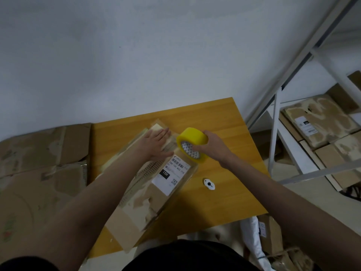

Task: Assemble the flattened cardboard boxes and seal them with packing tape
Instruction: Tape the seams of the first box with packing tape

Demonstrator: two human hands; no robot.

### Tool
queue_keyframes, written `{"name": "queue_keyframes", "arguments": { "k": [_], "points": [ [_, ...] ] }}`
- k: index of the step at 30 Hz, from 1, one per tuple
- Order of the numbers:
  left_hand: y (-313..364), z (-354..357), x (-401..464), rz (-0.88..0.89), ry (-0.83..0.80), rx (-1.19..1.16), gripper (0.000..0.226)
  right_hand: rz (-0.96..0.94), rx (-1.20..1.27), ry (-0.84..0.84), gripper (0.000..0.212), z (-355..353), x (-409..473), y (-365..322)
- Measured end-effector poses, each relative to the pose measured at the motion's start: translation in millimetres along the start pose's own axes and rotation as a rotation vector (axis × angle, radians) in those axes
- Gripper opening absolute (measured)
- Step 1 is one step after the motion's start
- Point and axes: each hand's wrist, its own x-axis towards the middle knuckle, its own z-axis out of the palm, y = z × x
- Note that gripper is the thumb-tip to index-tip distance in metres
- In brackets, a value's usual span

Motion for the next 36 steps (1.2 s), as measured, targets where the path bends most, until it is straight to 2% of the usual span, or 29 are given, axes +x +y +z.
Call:
{"name": "queue_keyframes", "arguments": {
  "k": [5,7,10,13,17,20,25,27,31,36],
  "points": [
    [3.1,4.6,2.5,-0.034,0.007,-0.048,0.106,0.000,-0.139,-0.040,0.085,-18.4,0.7,3.4],
    [4.3,4.6,3.2,-0.037,0.011,-0.061,0.108,-0.015,-0.211,-0.044,0.076,-24.6,-1.6,8.6],
    [4.4,5.2,3.1,-0.043,0.002,-0.064,0.109,-0.052,-0.326,-0.034,0.049,-31.3,-5.1,14.7],
    [8.3,2.9,1.5,-0.060,-0.014,-0.065,0.113,-0.051,-0.354,-0.022,0.050,-30.4,-4.5,16.7],
    [24.0,-2.3,-3.6,-0.093,-0.002,-0.133,0.130,-0.040,-0.357,-0.002,0.067,-28.9,-1.4,14.1],
    [33.2,5.7,-8.5,-0.056,0.048,-0.121,0.130,-0.025,-0.390,0.000,0.079,-28.9,-3.0,13.3],
    [64.0,14.8,-13.8,0.021,0.112,-0.144,0.126,-0.043,-0.381,0.029,0.070,-26.7,-3.0,15.0],
    [72.0,18.3,-13.3,0.004,0.128,-0.191,0.132,-0.046,-0.373,0.030,0.070,-28.9,-4.3,17.6],
    [78.6,20.6,-13.0,-0.052,0.107,-0.221,0.150,-0.040,-0.269,0.089,0.081,-33.4,-17.2,28.1],
    [86.2,19.0,-6.7,-0.092,0.067,-0.197,0.151,-0.087,-0.216,0.116,0.069,-30.1,-27.1,42.2]
  ]
}}
